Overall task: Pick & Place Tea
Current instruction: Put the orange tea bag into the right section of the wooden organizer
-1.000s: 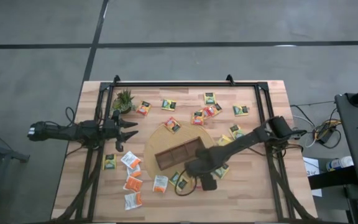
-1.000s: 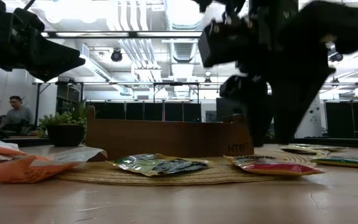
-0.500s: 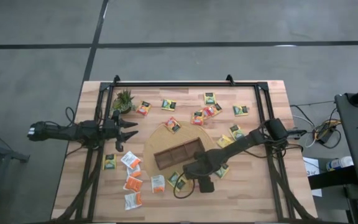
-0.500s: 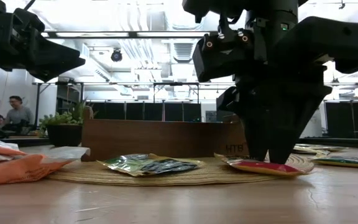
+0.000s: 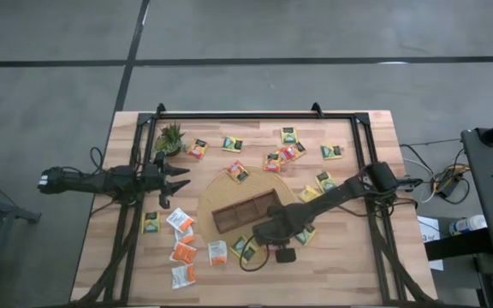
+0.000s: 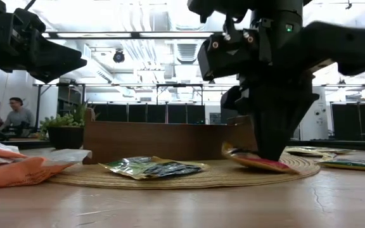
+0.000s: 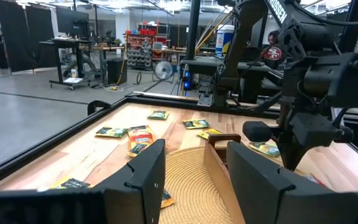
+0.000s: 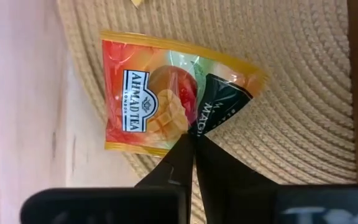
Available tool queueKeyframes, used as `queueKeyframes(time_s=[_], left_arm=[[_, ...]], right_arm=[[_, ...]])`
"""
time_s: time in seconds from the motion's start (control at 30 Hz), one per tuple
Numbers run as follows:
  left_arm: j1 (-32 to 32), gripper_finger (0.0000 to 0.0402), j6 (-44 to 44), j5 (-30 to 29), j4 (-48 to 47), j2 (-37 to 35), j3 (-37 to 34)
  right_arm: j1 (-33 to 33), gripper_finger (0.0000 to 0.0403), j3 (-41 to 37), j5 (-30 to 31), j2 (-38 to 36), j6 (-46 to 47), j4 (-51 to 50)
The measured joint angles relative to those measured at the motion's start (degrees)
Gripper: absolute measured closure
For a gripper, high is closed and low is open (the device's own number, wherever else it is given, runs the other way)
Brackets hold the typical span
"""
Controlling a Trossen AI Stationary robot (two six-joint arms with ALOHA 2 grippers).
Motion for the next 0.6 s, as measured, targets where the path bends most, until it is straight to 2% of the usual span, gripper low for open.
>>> queueKeyframes(time_s=[0.13, 0.27, 0.43, 0.6], left_arm=[[0.0, 0.0236, 0.01, 0.0, 0.0, 0.0, 0.0], [0.01, 0.0236, 0.01, 0.0, 0.02, 0.0, 0.0], [0.01, 0.0236, 0.01, 0.0, 0.0, 0.0, 0.0], [-0.01, 0.0236, 0.0, 0.0, 0.0, 0.02, 0.0]], right_arm=[[0.02, 0.0393, 0.0, 0.37, -1.23, -1.32, -0.46], [0.02, 0.0394, 0.0, 3.86, -3.4, -2.4, -1.28], [0.15, 0.0394, 0.02, 14.28, -7.25, -4.26, -3.36], [0.58, 0.0394, 0.02, 28.29, -10.04, -6.4, -4.04]])
